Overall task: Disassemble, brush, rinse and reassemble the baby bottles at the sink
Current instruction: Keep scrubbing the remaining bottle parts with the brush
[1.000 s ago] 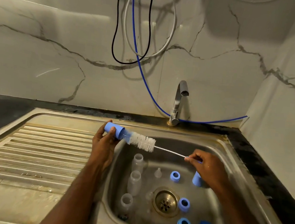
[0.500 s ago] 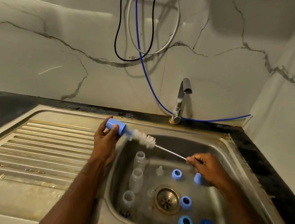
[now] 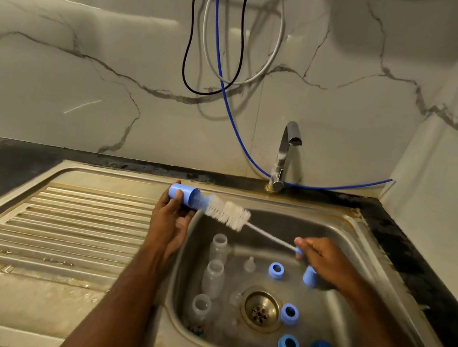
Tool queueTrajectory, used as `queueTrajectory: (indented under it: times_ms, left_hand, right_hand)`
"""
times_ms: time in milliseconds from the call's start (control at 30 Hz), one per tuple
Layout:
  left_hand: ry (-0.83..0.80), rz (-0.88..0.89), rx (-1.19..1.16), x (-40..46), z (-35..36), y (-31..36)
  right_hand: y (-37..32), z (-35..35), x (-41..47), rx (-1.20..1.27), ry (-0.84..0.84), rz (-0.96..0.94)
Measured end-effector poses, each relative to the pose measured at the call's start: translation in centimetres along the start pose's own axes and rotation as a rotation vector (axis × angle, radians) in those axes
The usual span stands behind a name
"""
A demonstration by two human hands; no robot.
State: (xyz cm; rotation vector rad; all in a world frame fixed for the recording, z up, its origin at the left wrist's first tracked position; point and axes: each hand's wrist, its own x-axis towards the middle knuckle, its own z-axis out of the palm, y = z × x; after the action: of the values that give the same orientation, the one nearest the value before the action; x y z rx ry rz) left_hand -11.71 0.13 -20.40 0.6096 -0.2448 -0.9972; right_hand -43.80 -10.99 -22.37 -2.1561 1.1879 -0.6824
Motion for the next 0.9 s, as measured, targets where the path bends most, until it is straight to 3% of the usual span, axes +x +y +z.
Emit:
queueTrajectory:
  times_ms: [100, 167, 267, 367, 500, 700, 800, 900]
  left_hand:
    - [0.035, -0.018, -0.039, 0.1, -0.1, 0.1]
    - [0.104, 0.113, 0.153, 0.3, -0.4, 0.3]
    - [0.116, 0.411, 0.625, 0.8, -1.0, 0.5]
    - [0.098, 0.542, 0.76, 1.3, -1.3, 0.6]
    - [0.062, 0.412, 0.7, 1.4, -1.6, 0.1]
    - [0.102, 0.302, 0.352, 1.1, -1.4, 0.4]
    - [0.099, 0.282, 0.415, 1.0, -1.5, -0.1]
    - [0.114, 0.303, 0.389, 0.9, -1.2, 0.2]
  right_hand:
    - [-1.9, 0.7, -0.9, 0.123, -0.194, 0.034]
    - [-2.0, 0.6, -0.9, 0.124, -0.144, -0.06]
    - [-1.2, -0.1, -0.3, 0.117, -0.053, -0.105]
    - [-0.6, -0.3, -0.4, 0.13, -0.016, -0.104]
    - [-0.8, -0.2, -0.4, 0.133, -0.026, -0.115]
    - [-0.5, -0.9, -0.5, 0.222, 0.053, -0.067]
    - [-0.9, -0.1, -0.5, 0.179, -0.015, -0.08]
    - [-0.9, -0.3, -0.4, 0.212, 0.021, -0.089]
